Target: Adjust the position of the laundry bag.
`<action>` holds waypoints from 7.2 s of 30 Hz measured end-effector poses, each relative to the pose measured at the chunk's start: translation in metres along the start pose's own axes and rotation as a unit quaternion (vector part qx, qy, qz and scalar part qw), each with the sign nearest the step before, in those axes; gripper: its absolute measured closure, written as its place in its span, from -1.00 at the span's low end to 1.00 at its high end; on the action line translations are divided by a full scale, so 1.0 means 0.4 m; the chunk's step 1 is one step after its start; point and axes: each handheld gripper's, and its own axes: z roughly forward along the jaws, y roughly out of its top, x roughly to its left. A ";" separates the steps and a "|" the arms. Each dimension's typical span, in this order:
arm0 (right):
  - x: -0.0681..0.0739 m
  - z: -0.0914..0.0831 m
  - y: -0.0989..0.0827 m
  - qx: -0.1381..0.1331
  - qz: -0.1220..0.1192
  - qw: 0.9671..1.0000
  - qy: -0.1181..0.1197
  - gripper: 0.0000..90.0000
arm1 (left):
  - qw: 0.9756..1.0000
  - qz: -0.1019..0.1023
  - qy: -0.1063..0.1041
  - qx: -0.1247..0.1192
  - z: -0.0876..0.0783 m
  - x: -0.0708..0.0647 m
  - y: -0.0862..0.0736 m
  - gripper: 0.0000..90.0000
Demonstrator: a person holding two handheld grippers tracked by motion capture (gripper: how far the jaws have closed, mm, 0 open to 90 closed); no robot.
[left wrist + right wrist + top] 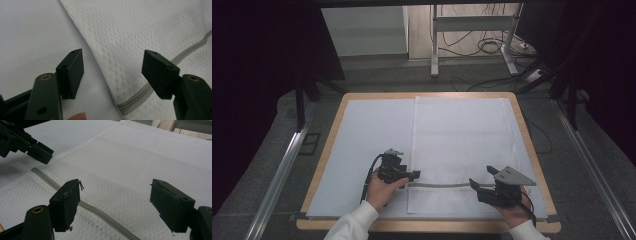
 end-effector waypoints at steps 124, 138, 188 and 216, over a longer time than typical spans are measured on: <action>-0.354 0.031 -0.044 0.230 0.171 0.953 -0.097 0.64 | 0.999 0.029 -0.028 -0.010 0.023 0.004 -0.011 0.96; -0.345 0.032 -0.040 0.228 0.149 0.957 -0.103 0.93 | 0.999 0.029 -0.029 -0.013 0.020 0.006 -0.010 0.97; -0.288 0.060 -0.016 0.200 0.136 0.968 -0.072 0.94 | 0.999 0.011 -0.026 -0.027 -0.036 0.050 -0.024 0.98; -0.233 0.093 0.004 0.190 0.118 0.974 -0.045 0.94 | 0.999 -0.003 -0.012 -0.033 -0.088 0.098 -0.047 0.98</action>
